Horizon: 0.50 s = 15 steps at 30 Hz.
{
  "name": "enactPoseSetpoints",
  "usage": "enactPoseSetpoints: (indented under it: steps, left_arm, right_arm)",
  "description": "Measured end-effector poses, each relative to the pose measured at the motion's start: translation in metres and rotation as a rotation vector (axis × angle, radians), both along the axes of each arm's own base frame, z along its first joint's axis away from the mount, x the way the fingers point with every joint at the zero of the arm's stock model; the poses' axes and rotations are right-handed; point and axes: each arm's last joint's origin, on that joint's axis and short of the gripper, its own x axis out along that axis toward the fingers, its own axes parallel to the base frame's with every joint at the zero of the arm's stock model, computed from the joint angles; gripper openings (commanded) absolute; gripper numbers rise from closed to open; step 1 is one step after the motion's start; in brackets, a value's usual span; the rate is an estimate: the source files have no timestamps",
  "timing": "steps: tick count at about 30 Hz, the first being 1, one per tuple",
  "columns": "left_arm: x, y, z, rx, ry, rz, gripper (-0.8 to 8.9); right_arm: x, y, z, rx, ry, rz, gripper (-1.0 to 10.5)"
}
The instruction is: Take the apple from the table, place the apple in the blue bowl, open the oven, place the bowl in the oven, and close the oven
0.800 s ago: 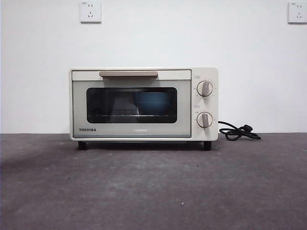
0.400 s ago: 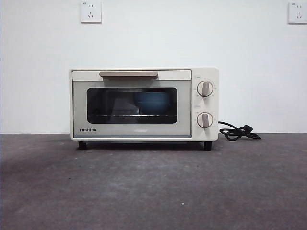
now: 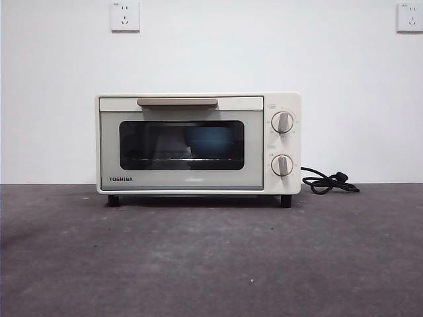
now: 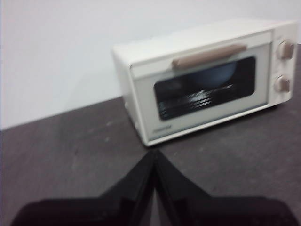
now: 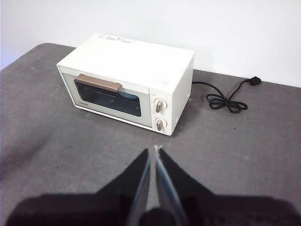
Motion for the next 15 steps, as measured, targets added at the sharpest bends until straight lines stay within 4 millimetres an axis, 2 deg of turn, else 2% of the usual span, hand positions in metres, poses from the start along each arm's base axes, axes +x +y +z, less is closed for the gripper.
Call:
enactPoseSetpoints:
  steps: [4,6,15]
  left_arm:
    - [-0.001,0.002,-0.041,-0.058,0.044,0.076,-0.04]
    - [-0.001,0.002,-0.055,-0.095,0.063,0.085,-0.04]
    - [-0.004,0.004,-0.066,-0.151,0.105,0.166,-0.04]
  right_arm:
    - [0.000,0.000,0.000,0.000,0.000,0.000,0.3]
    - [0.000,0.000,0.000,0.000,0.000,0.000,0.3]
    - [0.000,0.000,0.000,-0.001,0.001,0.000,0.3]
